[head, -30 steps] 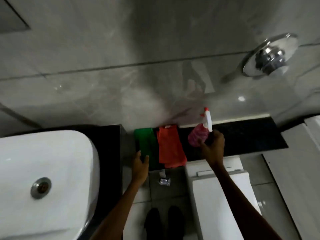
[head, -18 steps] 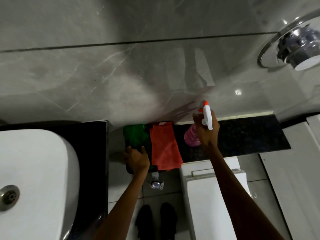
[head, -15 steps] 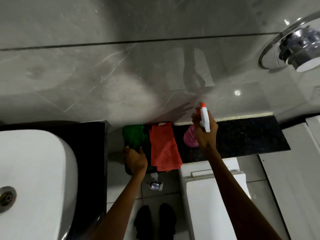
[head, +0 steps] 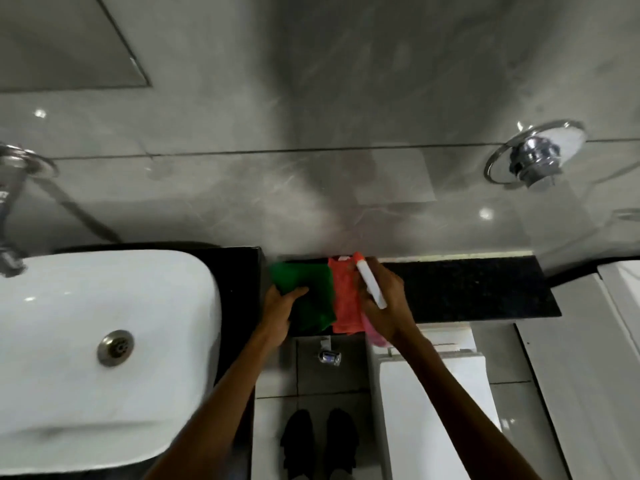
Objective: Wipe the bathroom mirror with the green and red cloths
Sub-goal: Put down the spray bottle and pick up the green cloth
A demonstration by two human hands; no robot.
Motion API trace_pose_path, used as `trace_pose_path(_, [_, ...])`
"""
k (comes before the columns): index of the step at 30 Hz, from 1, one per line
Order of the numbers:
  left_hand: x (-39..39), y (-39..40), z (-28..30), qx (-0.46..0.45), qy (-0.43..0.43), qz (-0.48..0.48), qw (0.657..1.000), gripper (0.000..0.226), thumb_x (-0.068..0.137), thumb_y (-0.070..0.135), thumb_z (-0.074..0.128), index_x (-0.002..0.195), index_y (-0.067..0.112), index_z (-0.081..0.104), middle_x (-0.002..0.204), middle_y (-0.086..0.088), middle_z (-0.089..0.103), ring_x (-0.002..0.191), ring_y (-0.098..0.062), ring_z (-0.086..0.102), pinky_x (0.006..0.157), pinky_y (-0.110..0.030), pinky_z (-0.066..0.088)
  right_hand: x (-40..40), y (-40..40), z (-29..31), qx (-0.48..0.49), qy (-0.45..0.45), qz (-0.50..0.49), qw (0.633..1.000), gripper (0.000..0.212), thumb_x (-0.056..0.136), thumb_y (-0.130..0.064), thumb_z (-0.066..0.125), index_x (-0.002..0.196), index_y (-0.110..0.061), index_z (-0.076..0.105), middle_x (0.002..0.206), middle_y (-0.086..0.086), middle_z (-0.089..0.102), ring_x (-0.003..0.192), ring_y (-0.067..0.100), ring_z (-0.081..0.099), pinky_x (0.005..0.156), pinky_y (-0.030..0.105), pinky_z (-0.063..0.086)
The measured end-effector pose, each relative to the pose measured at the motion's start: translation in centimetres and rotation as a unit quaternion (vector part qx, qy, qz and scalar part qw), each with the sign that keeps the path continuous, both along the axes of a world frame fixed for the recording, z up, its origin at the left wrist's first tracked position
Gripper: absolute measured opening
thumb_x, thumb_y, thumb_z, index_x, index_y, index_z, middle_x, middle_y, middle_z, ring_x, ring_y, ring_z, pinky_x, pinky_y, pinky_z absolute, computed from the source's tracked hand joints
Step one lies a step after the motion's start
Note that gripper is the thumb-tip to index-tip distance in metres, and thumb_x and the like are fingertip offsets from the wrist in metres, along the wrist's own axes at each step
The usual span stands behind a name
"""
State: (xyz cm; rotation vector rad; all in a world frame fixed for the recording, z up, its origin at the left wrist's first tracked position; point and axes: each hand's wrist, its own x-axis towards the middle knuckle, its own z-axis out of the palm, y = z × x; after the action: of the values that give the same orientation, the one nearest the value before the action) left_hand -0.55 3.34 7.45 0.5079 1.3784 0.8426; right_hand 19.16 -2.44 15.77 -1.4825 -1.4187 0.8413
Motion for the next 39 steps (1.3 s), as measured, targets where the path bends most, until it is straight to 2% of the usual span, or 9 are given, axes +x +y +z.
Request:
trace_pose_path(5, [-3.5, -1.1, 10.2, 0.095, -0.069, -0.054, 0.992, 0.044, 0.079, -0.019, 0.069, 0.115, 0.007, 0.07, 0.103, -0.004, 0.083, 0.096, -0.02, 0.079, 0.078, -0.03, 0.063, -5.3, -2.7, 4.0, -0.071, 0.057, 0.043, 0.995, 0.023, 0.095, 0.008, 0.064, 0.116, -0.002, 0.071, 0.104, 0.015, 0.076, 0.094, 0.022, 0.075, 0.086, 0.032, 0.063])
trace_pose_path(8, [-5.0, -0.7, 14.1, 0.122, -0.072, -0.073, 0.987, 0.051, 0.076, -0.023, 0.067, 0.118, 0.006, 0.067, 0.104, -0.007, 0.081, 0.095, -0.022, 0.077, 0.076, -0.03, 0.064, -7.9, -3.1, 6.1, -0.077, 0.08, 0.031, 0.993, 0.003, 0.097, -0.018, 0.072, 0.099, -0.02, 0.074, 0.083, 0.002, 0.076, 0.077, 0.017, 0.075, 0.075, 0.031, 0.061])
trace_pose_path(12, [-6.1, -0.4, 16.8, 0.149, -0.066, -0.077, 0.984, 0.069, 0.073, -0.032, 0.06, 0.136, -0.003, 0.055, 0.122, -0.017, 0.071, 0.109, -0.031, 0.069, 0.084, -0.029, 0.064, -9.9, -2.7, 7.6, -0.101, 0.084, 0.003, 0.991, 0.034, 0.094, -0.043, 0.073, 0.063, -0.033, 0.064, 0.052, -0.006, 0.06, 0.05, 0.01, 0.058, 0.059, 0.023, 0.05])
trace_pose_path(16, [-6.4, -0.1, 17.9, 0.156, -0.075, -0.073, 0.982, 0.073, 0.074, -0.033, 0.057, 0.138, 0.001, 0.054, 0.119, -0.01, 0.073, 0.11, -0.028, 0.07, 0.081, -0.029, 0.064, -9.9, -2.3, 7.9, -0.129, 0.085, 0.007, 0.988, 0.034, 0.094, -0.045, 0.072, 0.077, -0.016, 0.074, 0.051, -0.003, 0.063, 0.048, 0.007, 0.062, 0.06, 0.018, 0.051])
trace_pose_path(20, [-6.2, -0.1, 17.9, 0.154, -0.078, -0.072, 0.982, 0.074, 0.074, -0.033, 0.057, 0.139, 0.002, 0.054, 0.121, -0.011, 0.072, 0.112, -0.029, 0.069, 0.08, -0.029, 0.065, -9.1, -2.0, 6.9, -0.094, 0.053, 0.011, 0.994, 0.026, 0.095, -0.042, 0.073, 0.07, -0.033, 0.069, 0.062, -0.001, 0.072, 0.055, 0.006, 0.069, 0.066, 0.025, 0.059])
trace_pose_path(25, [-4.9, -0.7, 16.6, 0.142, -0.069, -0.082, 0.984, 0.072, 0.073, -0.035, 0.056, 0.135, 0.002, 0.056, 0.122, -0.013, 0.071, 0.11, -0.027, 0.07, 0.083, -0.028, 0.064, -8.0, -2.2, 6.2, -0.107, 0.053, 0.019, 0.993, 0.03, 0.086, -0.064, 0.071, 0.077, -0.036, 0.071, 0.074, 0.02, 0.07, 0.062, 0.026, 0.072, 0.071, 0.052, 0.061])
trace_pose_path(33, [-1.8, -1.5, 13.6, 0.114, -0.066, -0.093, 0.987, 0.07, 0.07, -0.038, 0.053, 0.123, 0.007, 0.061, 0.114, -0.006, 0.075, 0.106, -0.021, 0.072, 0.084, -0.029, 0.063, -3.8, -3.7, 1.8, -0.071, 0.044, -0.004, 0.997, 0.021, 0.096, -0.029, 0.074, 0.083, -0.016, 0.065, 0.066, 0.008, 0.064, 0.055, 0.022, 0.065, 0.05, 0.036, 0.054])
trace_pose_path(36, [-0.7, -1.5, 12.3, 0.101, -0.078, -0.088, 0.988, 0.073, 0.069, -0.038, 0.053, 0.127, 0.005, 0.062, 0.121, -0.014, 0.072, 0.112, -0.028, 0.069, 0.094, -0.039, 0.059, 0.9, -2.9, -0.8, -0.083, 0.041, -0.058, 0.994, 0.013, 0.096, -0.018, 0.073, 0.098, -0.026, 0.062, 0.081, -0.008, 0.067, 0.07, 0.0, 0.068, 0.064, 0.016, 0.055])
trace_pose_path(39, [-0.1, -1.7, 11.1, 0.087, -0.081, -0.09, 0.989, 0.068, 0.069, -0.036, 0.055, 0.118, 0.009, 0.068, 0.118, -0.014, 0.074, 0.112, -0.029, 0.07, 0.088, -0.038, 0.062, 4.8, -1.0, -3.0, -0.108, 0.036, -0.141, 0.983, 0.029, 0.094, -0.011, 0.075, 0.119, -0.009, 0.062, 0.099, 0.003, 0.069, 0.086, 0.013, 0.068, 0.083, 0.032, 0.058])
